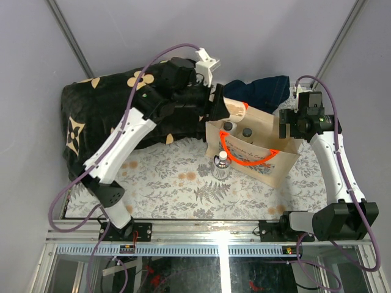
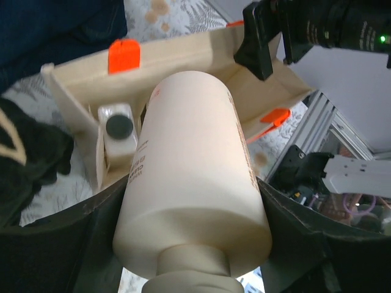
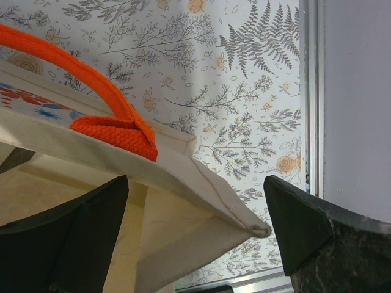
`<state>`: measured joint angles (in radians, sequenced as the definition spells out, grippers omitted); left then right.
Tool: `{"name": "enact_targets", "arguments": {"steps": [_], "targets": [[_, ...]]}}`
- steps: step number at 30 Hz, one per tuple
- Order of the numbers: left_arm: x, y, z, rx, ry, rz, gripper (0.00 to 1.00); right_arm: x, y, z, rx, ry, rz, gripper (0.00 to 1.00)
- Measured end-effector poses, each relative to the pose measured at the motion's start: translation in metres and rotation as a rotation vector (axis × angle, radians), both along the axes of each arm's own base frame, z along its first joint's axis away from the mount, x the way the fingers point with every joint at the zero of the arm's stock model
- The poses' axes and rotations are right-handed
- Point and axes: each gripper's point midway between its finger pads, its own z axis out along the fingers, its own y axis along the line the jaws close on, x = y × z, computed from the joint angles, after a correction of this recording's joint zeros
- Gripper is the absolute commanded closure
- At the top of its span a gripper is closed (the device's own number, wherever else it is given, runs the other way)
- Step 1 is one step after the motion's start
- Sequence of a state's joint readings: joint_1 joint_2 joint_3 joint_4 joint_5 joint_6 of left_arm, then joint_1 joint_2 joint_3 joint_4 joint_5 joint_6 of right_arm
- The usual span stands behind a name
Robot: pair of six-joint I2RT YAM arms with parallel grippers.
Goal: Place the personal care products into the canvas bag
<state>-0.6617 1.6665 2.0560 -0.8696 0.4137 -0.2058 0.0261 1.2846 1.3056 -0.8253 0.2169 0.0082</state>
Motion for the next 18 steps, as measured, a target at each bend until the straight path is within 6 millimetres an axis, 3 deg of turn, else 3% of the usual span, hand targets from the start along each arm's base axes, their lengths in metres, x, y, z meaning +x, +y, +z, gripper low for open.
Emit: {"name": "enact_targets", "arguments": {"steps": [4, 7, 14, 18], "targets": [[0.022, -0.030, -0.012, 0.004, -0.031, -0.035, 1.00, 0.000, 0.000, 0.000, -0.001, 0.000, 0.000, 0.00], [0.029, -0.053, -0.035, 0.033, -0.023, -0.071, 1.00, 0.000, 0.000, 0.000, -0.001, 0.000, 0.000, 0.00], [0.019, -0.095, -0.093, 0.122, 0.023, -0.164, 1.00, -0.001, 0.000, 0.001, -0.002, -0.004, -0.001, 0.00], [0.011, -0.116, -0.110, 0.146, 0.023, -0.204, 1.00, -0.001, -0.001, 0.001, -0.003, -0.004, -0.002, 0.00]]}}
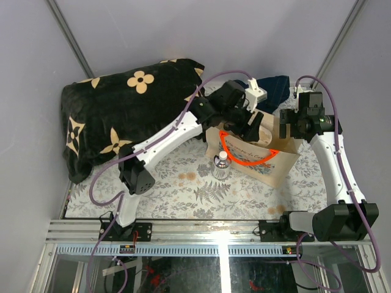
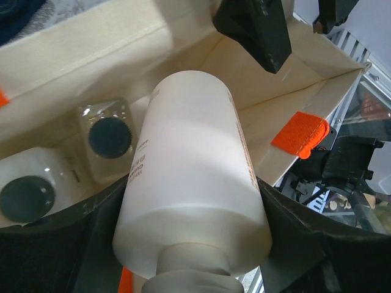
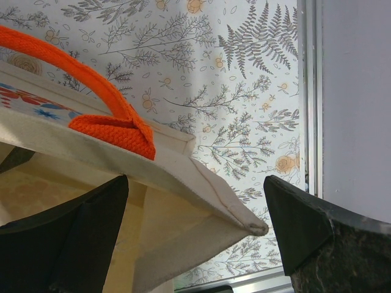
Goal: Place the personal care products into the canvas bag
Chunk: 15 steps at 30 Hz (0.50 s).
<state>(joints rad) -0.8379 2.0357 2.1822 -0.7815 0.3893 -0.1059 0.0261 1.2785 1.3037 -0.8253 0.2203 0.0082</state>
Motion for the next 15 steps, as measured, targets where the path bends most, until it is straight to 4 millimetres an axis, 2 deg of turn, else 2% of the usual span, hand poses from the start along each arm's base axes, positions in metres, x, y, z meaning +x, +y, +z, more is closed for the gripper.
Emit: {"name": "enact_targets", "arguments": {"steps": [4, 7, 12, 15], "targets": [[-0.003, -0.017, -0.014, 0.014, 0.006, -0.021, 1.00, 0.000, -0.001, 0.000, -0.003, 0.000, -0.002, 0.00], [0.002, -0.026, -0.030, 0.037, 0.007, -0.014, 1.00, -0.001, -0.001, -0.002, -0.005, 0.004, -0.003, 0.00], [0.016, -0.032, -0.065, 0.104, 0.015, 0.019, 0.96, -0.005, -0.001, -0.006, -0.007, 0.014, -0.004, 0.00], [0.023, -0.029, -0.082, 0.157, 0.005, 0.047, 0.94, -0.007, -0.003, -0.006, -0.015, 0.015, -0.011, 0.00]]}}
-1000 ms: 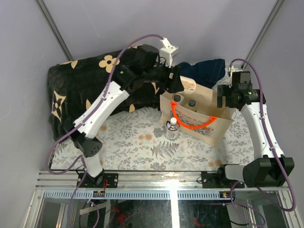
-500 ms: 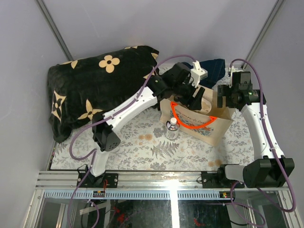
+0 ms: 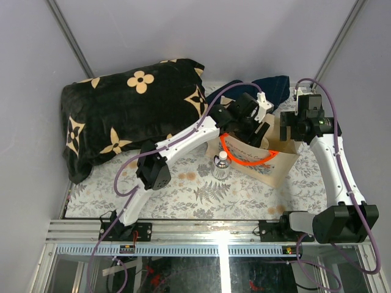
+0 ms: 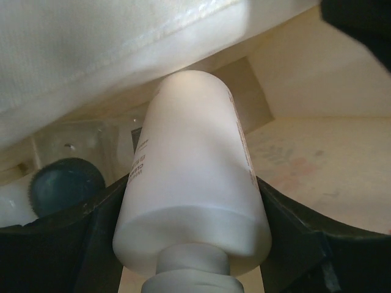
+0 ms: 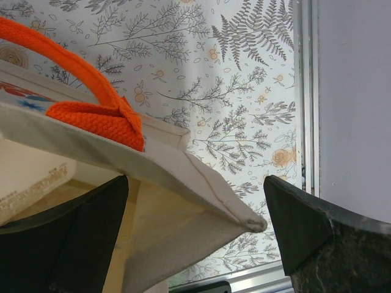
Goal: Place the personal care products into the canvas bag
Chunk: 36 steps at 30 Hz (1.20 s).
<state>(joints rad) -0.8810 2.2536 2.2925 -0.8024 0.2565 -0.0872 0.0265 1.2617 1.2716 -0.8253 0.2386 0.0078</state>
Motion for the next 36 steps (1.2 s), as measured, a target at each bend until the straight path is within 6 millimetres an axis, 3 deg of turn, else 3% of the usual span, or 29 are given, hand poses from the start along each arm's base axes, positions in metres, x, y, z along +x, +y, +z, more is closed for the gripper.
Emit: {"name": "enact_targets", "arguments": {"steps": [5, 17, 21, 26, 36], "targets": [[0.006, 0.014, -0.014, 0.088, -0.025, 0.041, 0.92, 0.000, -0.001, 0.000, -0.005, 0.001, -0.004, 0.00], [0.024, 0.032, -0.004, 0.184, -0.137, 0.106, 0.84, 0.000, -0.001, 0.000, -0.005, -0.002, -0.004, 0.00], [0.026, 0.035, -0.005, 0.202, -0.153, 0.104, 0.76, 0.001, -0.001, 0.000, -0.005, -0.005, -0.004, 0.00], [0.026, 0.034, -0.008, 0.208, -0.154, 0.095, 0.57, 0.002, -0.001, 0.000, -0.005, -0.004, -0.004, 0.00], [0.019, 0.026, -0.026, 0.211, -0.110, 0.056, 0.38, 0.003, -0.001, -0.004, -0.005, 0.010, -0.004, 0.00]]}}
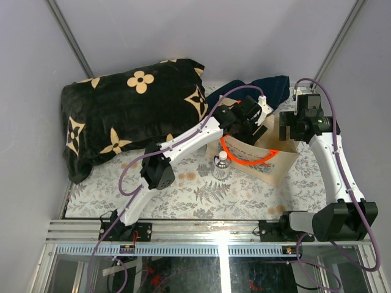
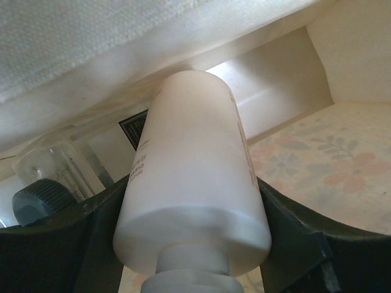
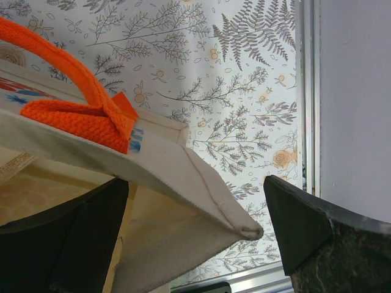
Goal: Place the personal care products into the canvas bag
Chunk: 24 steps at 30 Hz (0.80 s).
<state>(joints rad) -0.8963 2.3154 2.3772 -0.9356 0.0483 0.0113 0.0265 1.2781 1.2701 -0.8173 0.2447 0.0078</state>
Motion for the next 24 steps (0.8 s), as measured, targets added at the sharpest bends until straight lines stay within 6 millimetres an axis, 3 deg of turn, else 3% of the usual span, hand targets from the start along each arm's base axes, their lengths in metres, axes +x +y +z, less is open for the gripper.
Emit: {"name": "enact_targets", "arguments": {"steps": [7, 11, 24], "targets": [[-0.006, -0.005, -0.003, -0.022, 0.037, -0.013, 0.26, 0.000, 0.000, 0.000, 0.000, 0.000, 0.000, 0.00], [-0.004, -0.011, 0.001, -0.053, 0.034, -0.017, 0.14, 0.000, 0.000, 0.000, 0.000, 0.001, 0.000, 0.00], [0.003, -0.024, 0.032, -0.169, 0.008, -0.009, 0.12, -0.001, 0.000, -0.002, 0.000, 0.005, 0.000, 0.00]]}}
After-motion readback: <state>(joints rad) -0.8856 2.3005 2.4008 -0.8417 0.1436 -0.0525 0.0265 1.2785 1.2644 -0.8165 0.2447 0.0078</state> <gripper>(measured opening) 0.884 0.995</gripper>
